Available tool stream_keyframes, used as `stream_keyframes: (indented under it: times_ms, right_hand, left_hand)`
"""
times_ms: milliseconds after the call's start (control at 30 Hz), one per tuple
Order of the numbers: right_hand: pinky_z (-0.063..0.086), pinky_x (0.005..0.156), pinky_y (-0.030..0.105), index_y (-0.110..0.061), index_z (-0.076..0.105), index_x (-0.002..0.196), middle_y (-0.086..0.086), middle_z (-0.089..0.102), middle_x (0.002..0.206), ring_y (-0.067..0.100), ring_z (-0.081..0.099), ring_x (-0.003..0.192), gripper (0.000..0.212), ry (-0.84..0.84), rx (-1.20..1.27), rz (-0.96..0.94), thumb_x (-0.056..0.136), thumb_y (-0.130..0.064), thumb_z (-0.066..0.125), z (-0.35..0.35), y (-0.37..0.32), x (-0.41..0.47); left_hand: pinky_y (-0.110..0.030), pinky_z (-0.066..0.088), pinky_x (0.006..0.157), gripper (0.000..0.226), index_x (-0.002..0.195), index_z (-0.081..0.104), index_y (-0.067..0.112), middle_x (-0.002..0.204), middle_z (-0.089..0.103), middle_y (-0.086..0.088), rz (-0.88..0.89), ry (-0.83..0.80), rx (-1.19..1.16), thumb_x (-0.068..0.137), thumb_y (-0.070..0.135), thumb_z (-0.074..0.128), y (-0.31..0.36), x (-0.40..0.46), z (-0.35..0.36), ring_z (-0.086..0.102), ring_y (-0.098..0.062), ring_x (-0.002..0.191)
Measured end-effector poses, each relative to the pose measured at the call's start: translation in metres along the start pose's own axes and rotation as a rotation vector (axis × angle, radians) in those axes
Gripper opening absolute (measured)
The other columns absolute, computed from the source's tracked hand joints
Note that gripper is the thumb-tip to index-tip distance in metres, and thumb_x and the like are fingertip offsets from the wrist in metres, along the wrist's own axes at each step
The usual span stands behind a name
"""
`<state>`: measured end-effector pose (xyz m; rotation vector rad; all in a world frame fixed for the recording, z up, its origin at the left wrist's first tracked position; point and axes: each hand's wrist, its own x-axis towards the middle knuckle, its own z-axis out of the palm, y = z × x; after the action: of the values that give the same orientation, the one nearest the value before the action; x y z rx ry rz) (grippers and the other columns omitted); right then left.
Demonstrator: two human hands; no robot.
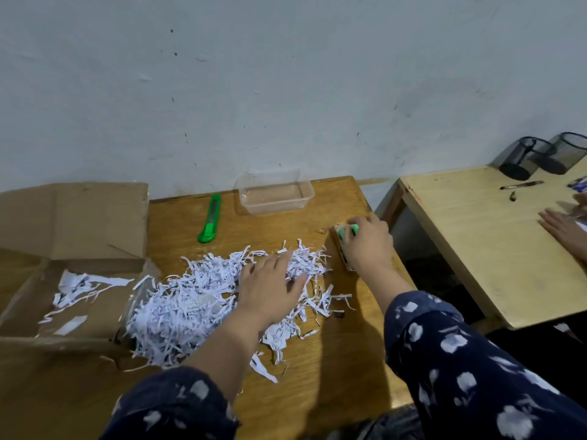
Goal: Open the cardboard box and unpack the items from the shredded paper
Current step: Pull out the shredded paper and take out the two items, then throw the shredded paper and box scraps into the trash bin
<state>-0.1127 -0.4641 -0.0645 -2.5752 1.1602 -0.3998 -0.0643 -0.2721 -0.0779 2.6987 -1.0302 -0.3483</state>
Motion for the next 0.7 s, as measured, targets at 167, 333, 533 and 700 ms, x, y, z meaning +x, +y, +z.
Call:
stream_keyframes:
  times_ms: [167,333,533,700]
  right_hand:
    - [0.035,0.107,0.038,-0.022,0.054,0.128,0.006,0.053,0.135,0.023,0.042,0.128,0.036,-0.301,0.228,-0.307,0.098,-0.036,0.041,0.019,-0.026,-0.055]
    - [-0.009,0.115,0.051,-0.038,0.021,0.148,0.007,0.001,0.161,0.030,-0.008,0.147,0.056,-0.525,0.009,-0.351,0.096,-0.058,0.019,0.037,-0.047,-0.094]
    - [-0.015,0.114,0.050,-0.038,0.019,0.148,0.002,-0.002,0.161,0.022,-0.014,0.147,0.073,-0.533,0.028,-0.647,0.085,-0.073,0.011,0.037,-0.092,-0.128]
    - [-0.006,0.117,0.051,-0.040,-0.002,0.149,0.003,-0.016,0.159,0.022,-0.016,0.146,0.097,-0.622,-0.074,-0.778,0.063,-0.085,-0.007,0.064,-0.094,-0.149]
  left_hand:
    - [-0.041,0.032,0.102,0.047,0.140,0.041,0.028,0.134,0.056,0.003,-0.029,0.148,-0.017,0.100,0.044,0.025,-0.013,0.000,-0.031,0.043,-0.018,0.125]
    - [-0.049,0.023,0.112,0.063,0.140,0.041,0.035,0.152,0.034,0.004,-0.202,0.047,0.057,0.090,0.069,0.022,-0.069,-0.031,-0.046,0.025,-0.024,0.141]
    - [-0.049,0.009,0.119,0.125,0.151,0.001,0.040,0.161,-0.008,0.009,-0.247,-0.249,-0.022,0.046,0.099,0.033,-0.116,-0.093,-0.038,-0.002,-0.024,0.148]
    - [-0.045,0.016,0.115,0.109,0.150,-0.007,0.040,0.161,0.005,0.003,-0.206,-0.207,0.144,0.065,0.088,0.041,-0.139,-0.112,-0.025,0.010,-0.024,0.146]
